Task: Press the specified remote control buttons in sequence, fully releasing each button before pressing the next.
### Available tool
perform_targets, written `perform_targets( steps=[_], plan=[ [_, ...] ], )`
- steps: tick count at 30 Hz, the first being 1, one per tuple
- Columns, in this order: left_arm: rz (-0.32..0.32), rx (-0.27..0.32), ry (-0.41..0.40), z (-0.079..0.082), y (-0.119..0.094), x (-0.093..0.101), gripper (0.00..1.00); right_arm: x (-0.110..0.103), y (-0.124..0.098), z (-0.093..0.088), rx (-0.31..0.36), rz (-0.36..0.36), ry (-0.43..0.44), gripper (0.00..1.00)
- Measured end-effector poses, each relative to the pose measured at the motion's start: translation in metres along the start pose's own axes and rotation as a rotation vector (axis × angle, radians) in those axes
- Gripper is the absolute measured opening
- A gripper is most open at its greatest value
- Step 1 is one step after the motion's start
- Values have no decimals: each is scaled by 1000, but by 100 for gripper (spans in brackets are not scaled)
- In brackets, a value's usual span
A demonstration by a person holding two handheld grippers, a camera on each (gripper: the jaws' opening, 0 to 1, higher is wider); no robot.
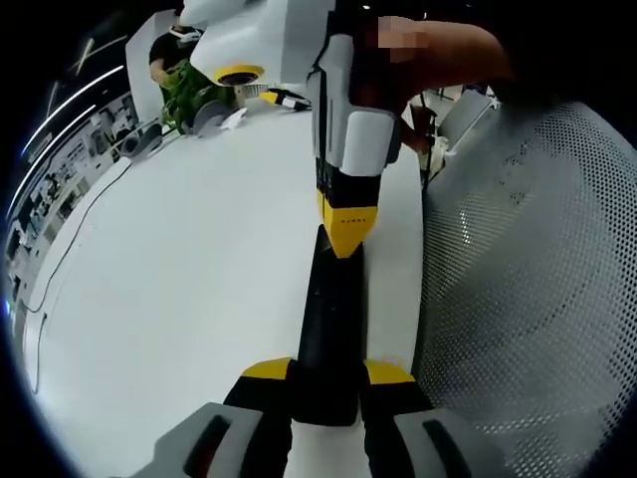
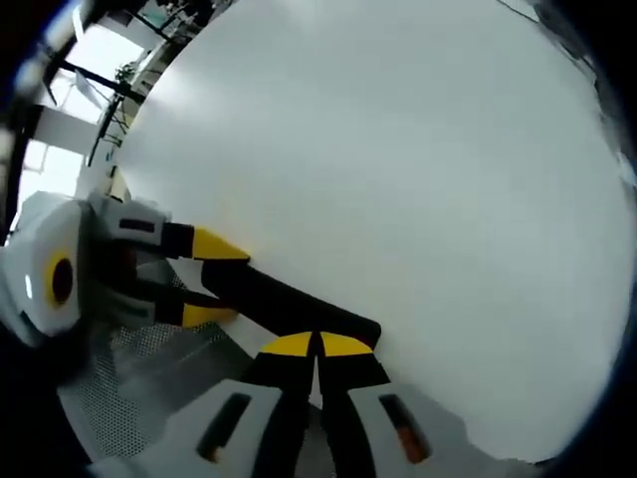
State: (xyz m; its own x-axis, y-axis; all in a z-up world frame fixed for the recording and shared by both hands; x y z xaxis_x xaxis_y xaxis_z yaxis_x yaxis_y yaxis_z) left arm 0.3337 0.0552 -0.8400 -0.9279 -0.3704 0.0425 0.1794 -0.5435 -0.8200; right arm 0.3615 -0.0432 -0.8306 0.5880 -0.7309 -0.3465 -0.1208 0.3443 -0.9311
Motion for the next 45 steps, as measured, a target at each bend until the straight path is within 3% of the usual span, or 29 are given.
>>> perform_targets(
  steps=[6, 18, 21, 23, 28, 45],
  plan=[
    [-2, 2, 2, 1, 1, 0, 26, 3, 0, 0, 6, 16, 54, 0],
    [-7, 8, 10, 2, 1, 0, 25, 3, -1, 0, 9, 29, 75, 0],
    [-9, 8, 13, 2, 1, 0, 25, 4, -4, 4, 39, 26, 81, 0],
    [-9, 8, 15, 2, 1, 0, 25, 4, -8, 10, 95, 29, 84, 0],
    [-9, 7, 13, 2, 2, 0, 25, 1, -7, 14, 131, 87, 133, 0],
    [-8, 14, 9, 2, 2, 0, 25, -1, 2, 12, 89, 48, 88, 0]
  ],
)
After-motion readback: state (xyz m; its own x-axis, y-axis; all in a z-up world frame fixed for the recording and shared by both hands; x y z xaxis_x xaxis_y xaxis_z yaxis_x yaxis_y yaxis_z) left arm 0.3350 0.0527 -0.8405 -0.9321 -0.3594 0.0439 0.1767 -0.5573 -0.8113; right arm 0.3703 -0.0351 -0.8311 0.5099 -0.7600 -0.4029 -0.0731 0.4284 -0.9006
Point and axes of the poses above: the point that each gripper's makers call its tool centre point, and the gripper's own axes: y roughly forward along the fingers, x roughly to its right, z roughly out of its top, the point moved 4 cm from there along -y, roughly backward along the fingers, and after that the axes turned 3 degrees about -y, right-handed, at the moved point
